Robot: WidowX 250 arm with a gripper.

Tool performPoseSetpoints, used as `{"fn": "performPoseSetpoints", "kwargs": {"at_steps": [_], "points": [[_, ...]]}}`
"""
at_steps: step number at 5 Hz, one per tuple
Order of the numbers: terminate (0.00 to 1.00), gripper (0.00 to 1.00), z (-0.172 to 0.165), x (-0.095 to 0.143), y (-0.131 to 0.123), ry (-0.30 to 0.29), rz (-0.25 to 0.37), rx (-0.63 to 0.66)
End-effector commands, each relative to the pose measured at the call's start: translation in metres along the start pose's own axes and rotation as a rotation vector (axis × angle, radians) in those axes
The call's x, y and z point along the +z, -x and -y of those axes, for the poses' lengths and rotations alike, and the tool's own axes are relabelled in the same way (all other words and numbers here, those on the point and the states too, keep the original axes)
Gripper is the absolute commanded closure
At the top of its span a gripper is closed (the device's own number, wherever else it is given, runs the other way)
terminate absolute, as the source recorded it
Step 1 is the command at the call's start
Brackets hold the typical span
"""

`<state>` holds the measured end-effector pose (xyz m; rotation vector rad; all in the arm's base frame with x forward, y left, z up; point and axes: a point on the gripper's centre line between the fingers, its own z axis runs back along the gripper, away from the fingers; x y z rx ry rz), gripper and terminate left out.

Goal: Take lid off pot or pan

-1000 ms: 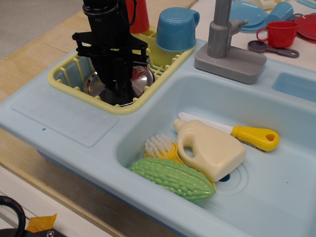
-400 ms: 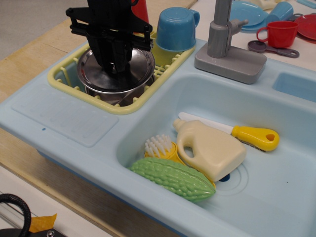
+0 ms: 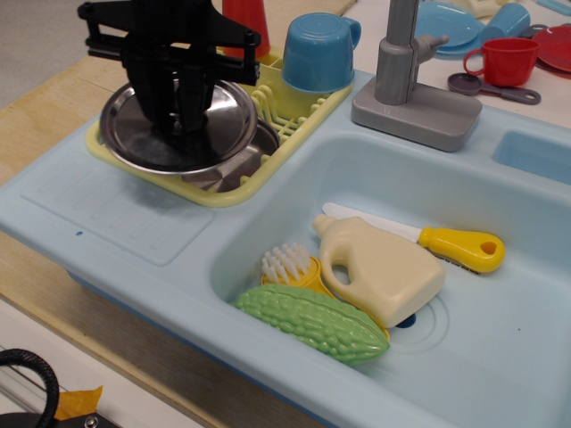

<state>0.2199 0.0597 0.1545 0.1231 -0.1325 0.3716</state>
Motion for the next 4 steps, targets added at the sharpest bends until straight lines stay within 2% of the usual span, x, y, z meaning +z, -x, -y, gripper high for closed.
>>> {"fn": "performPoseSetpoints", "kwargs": {"at_steps": [1,3,4], "points": [[0.0,1.0,-0.017,0.003,0.022,0.017,-0.007,0.115],[0.0,1.0,-0.027,-0.013,0.037,0.044,-0.072,0.191],[0.0,0.0,-0.031,-0.018,0.04,0.063,-0.093,0.204]]}}
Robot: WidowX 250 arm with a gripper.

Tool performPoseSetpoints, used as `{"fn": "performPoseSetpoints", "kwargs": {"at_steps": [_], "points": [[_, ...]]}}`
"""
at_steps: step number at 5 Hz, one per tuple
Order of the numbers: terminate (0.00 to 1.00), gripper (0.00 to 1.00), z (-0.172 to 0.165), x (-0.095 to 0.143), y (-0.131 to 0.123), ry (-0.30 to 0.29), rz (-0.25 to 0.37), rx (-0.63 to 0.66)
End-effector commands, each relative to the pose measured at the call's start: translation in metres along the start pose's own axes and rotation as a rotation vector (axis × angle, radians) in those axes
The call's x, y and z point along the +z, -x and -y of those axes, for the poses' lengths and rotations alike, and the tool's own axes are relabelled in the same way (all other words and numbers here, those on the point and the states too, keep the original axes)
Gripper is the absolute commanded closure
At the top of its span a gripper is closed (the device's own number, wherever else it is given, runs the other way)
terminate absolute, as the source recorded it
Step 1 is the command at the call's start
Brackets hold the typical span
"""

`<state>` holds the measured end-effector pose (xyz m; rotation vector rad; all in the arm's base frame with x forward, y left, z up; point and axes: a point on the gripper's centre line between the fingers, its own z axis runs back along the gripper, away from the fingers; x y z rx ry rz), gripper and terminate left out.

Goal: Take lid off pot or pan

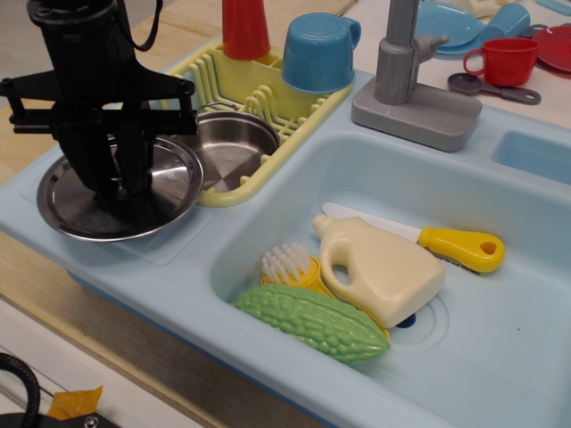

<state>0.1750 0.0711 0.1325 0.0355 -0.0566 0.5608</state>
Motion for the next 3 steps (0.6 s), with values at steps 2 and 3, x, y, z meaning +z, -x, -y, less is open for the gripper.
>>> {"fn": "performPoseSetpoints", "kwargs": {"at_steps": [2,3], "points": [[0.0,0.0,-0.0053,0.0008,-0.0019,0.007,0.006,0.015],[1.0,0.0,-0.0053,0.0008,-0.0019,0.007,0.006,0.015]]}}
